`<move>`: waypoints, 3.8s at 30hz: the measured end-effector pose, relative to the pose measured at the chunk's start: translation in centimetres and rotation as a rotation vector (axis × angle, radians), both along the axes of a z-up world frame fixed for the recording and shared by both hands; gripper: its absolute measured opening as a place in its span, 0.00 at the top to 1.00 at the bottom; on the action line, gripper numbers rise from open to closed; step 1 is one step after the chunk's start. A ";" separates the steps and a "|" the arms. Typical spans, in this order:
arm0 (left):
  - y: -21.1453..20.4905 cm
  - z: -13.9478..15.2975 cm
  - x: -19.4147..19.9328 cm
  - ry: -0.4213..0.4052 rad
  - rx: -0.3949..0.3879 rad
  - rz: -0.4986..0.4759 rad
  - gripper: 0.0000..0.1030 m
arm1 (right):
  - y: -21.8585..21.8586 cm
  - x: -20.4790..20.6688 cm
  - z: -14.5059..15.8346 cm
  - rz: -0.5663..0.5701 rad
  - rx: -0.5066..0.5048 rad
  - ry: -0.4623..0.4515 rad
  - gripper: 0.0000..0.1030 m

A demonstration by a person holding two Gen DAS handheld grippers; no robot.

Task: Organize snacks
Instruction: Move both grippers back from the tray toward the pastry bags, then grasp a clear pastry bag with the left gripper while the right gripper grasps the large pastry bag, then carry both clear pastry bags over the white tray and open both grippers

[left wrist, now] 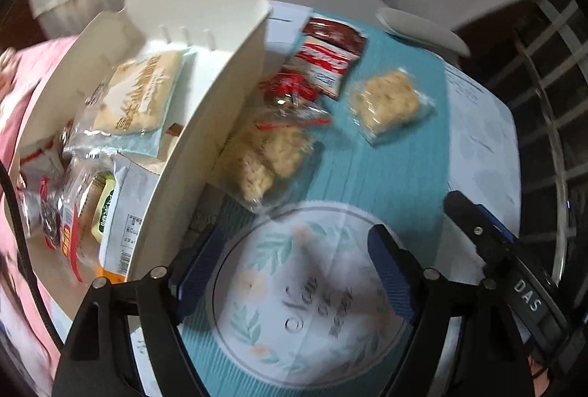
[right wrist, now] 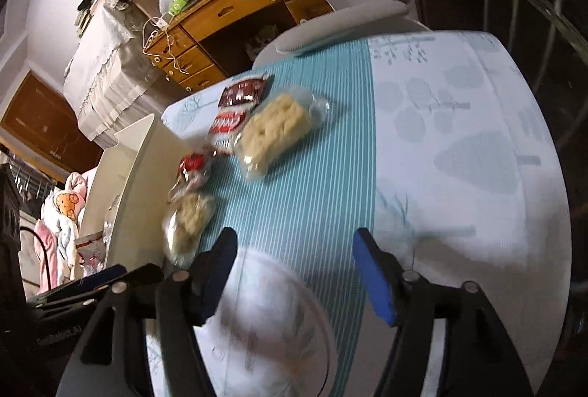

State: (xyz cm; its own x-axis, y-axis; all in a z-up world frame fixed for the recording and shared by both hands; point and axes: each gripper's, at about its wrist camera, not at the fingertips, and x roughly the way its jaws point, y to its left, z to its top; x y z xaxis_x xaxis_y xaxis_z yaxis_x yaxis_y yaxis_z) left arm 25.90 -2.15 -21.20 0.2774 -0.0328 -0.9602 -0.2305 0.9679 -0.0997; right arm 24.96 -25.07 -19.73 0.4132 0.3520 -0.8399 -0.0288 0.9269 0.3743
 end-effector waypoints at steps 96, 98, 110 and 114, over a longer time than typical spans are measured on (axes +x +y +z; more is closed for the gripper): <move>5.1 -7.3 4.9 0.072 -0.139 0.481 0.53 | 6.9 7.3 -4.1 0.351 -0.232 -0.191 0.33; 4.6 -7.3 4.5 0.087 -0.133 0.464 0.53 | 6.7 6.9 -4.0 0.344 -0.234 -0.182 0.33; 1.9 -4.2 0.3 0.106 -0.117 0.289 0.54 | 3.4 1.7 -2.2 0.210 -0.193 -0.100 0.35; 1.5 -2.2 -0.9 0.089 -0.114 0.235 0.54 | 2.4 -0.6 -0.9 0.172 -0.183 -0.088 0.35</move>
